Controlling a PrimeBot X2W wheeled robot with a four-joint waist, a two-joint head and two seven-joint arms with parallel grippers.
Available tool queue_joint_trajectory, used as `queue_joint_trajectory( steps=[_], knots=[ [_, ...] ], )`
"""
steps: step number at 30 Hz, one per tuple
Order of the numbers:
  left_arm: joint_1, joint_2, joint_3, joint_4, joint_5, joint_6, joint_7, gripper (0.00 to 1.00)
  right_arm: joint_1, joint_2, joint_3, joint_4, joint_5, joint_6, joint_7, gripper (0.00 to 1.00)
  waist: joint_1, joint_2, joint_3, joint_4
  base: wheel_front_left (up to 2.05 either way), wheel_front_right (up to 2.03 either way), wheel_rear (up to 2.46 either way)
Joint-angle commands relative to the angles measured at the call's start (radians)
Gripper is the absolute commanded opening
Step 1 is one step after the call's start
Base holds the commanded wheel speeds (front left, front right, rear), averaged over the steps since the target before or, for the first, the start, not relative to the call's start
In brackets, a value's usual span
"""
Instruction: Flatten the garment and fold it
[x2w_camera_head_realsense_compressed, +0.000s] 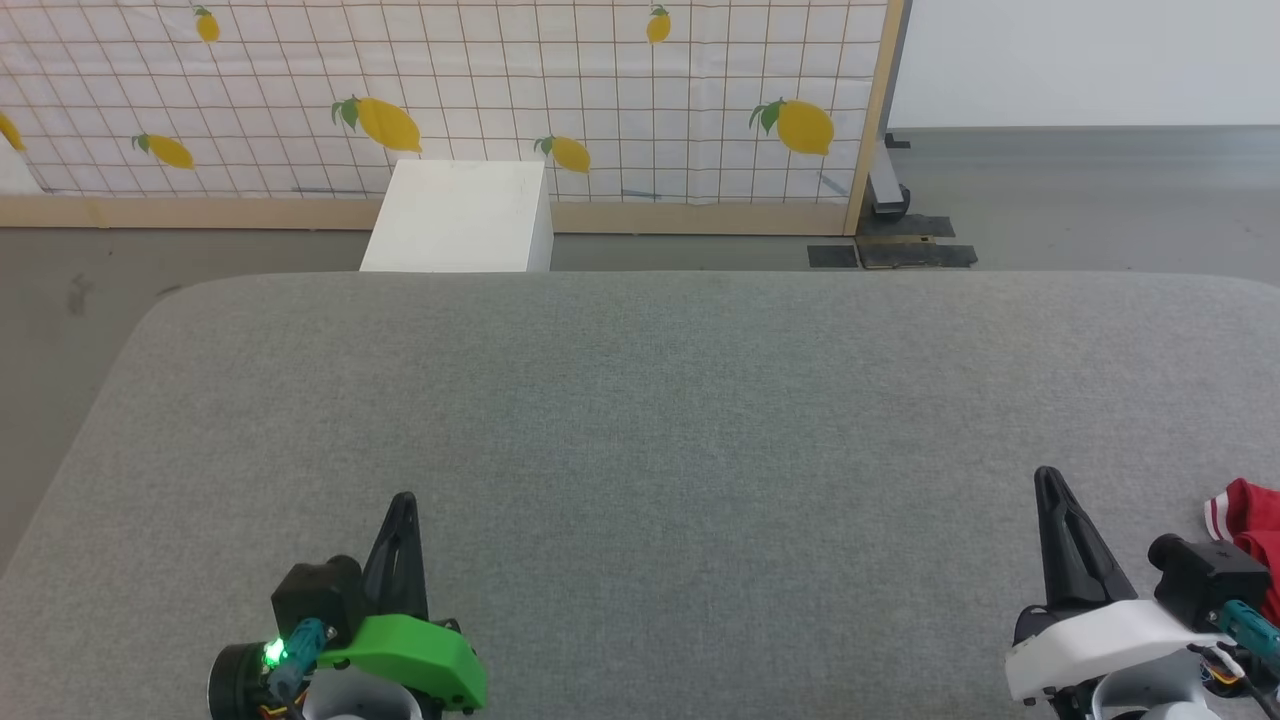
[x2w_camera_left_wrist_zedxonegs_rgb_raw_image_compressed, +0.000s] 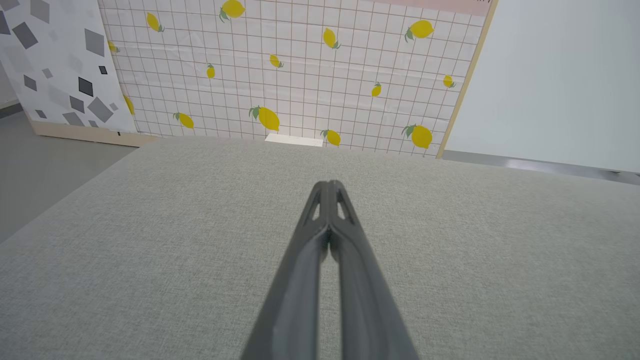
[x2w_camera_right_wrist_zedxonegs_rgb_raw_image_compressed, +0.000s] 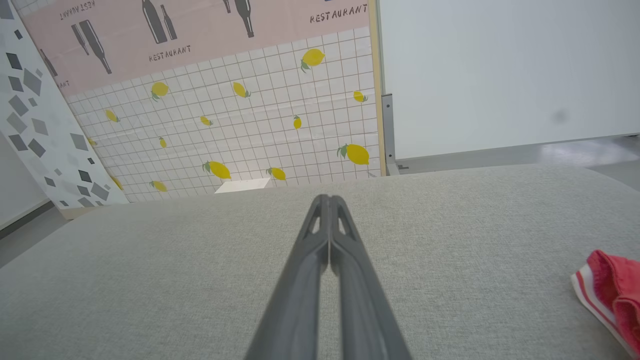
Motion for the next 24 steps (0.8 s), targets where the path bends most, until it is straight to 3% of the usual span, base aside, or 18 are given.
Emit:
queue_joint_trajectory(
  steps=[1,24],
  knots=[
    [0.002,-0.001,0.006,-0.008,0.018,-0.005,0.006,0.00,-0.002,0.000,0.003,-0.009,-0.013,0.000,0.005,0.00,0.0000,0.0000,0.001,0.000,0.00,0.00,0.00],
    [0.005,-0.004,0.026,-0.048,0.057,-0.015,0.052,0.00,-0.007,0.001,0.018,-0.037,-0.057,0.000,0.038,0.00,0.0000,0.0000,0.011,0.000,0.00,0.00,0.00]
  ],
)
